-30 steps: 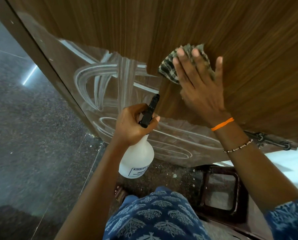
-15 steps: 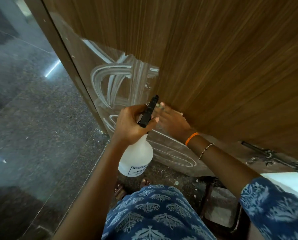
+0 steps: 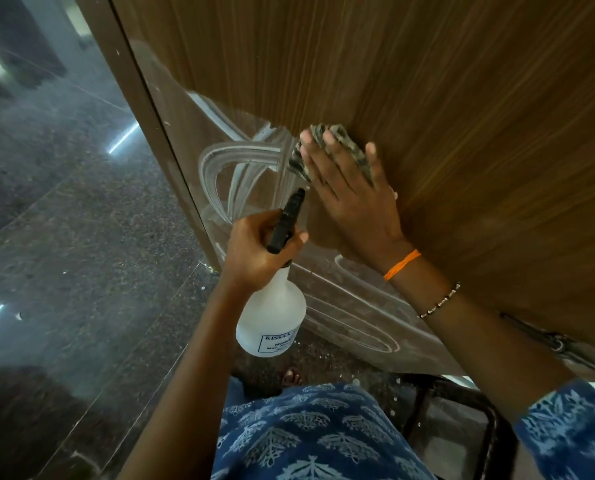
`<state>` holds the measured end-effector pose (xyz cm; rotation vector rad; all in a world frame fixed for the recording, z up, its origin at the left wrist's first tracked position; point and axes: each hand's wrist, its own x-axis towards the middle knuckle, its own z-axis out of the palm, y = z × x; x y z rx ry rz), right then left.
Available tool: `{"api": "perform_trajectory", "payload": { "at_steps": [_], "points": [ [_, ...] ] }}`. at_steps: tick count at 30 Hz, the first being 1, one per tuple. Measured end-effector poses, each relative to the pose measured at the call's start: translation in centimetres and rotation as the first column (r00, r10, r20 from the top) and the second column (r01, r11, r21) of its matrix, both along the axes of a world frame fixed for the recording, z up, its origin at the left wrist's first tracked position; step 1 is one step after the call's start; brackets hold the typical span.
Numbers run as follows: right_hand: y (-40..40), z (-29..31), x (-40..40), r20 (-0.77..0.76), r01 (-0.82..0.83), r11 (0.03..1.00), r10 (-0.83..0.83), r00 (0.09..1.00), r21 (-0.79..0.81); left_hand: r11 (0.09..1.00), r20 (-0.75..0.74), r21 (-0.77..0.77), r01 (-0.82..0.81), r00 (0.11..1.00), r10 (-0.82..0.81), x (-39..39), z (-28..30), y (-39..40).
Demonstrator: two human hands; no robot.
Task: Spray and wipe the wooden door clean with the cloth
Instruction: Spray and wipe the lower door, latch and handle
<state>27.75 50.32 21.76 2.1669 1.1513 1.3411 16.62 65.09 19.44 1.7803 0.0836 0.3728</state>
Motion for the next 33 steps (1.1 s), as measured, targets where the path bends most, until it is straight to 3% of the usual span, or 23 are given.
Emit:
{"api": "perform_trajectory", "payload": {
  "at_steps": [5, 9, 11, 14, 17, 21, 24, 29, 33],
  "points": [
    [2.2, -5.8, -0.1, -0.07, -0.031, 0.958, 0.012, 0.997, -0.284, 0.999, -0.001, 0.04, -0.01, 1.0, 0.01, 0.9, 0.0, 3.2],
    [2.6, -9.4, -0.9, -0.215, -0.088, 0.835, -0.037, 0.976, -0.544, 0.997, -0.015, 0.037, 0.065, 0.998, -0.064, 1.3, 0.0, 5.9],
    [2.6, -9.0, -1.1, -0.217, -0.104, 0.816, -0.027, 0.976, -0.568, 0.996, -0.019, 0.021, 0.09, 0.996, -0.089, 1.3, -0.1, 7.1],
    [2.3, -6.2, -1.2, -0.131, -0.008, 0.88, -0.062, 0.989, -0.474, 0.992, -0.024, 0.011, 0.128, 0.992, -0.127, 1.3, -0.3, 8.1],
    [2.5, -1.8, -0.7, -0.118, 0.092, 0.98, -0.113, 0.987, -0.176, 0.984, -0.018, 0.022, 0.177, 0.984, -0.177, 1.7, -0.4, 8.9],
    [4.0, 2.0, 0.2, 0.051, 0.143, 0.983, -0.15, 0.987, 0.115, 0.984, -0.006, 0.03, 0.177, 0.984, -0.177, 2.4, -0.5, 9.7],
    [4.7, 1.6, 0.4, 0.086, 0.138, 0.973, -0.156, 0.984, 0.182, 0.995, 0.023, 0.003, 0.097, 0.995, -0.097, 2.8, -0.3, 10.1],
    [6.4, -0.2, 0.6, 0.073, 0.105, 0.963, -0.127, 0.989, 0.248, 0.994, 0.044, 0.092, 0.06, 0.997, -0.065, 3.2, -0.7, 11.0],
    [8.2, -3.0, 0.4, -0.062, 0.058, 0.998, -0.056, 0.996, 0.031, 0.993, 0.049, 0.048, 0.111, 0.992, -0.113, 2.9, -0.9, 11.5]
  ]
}}
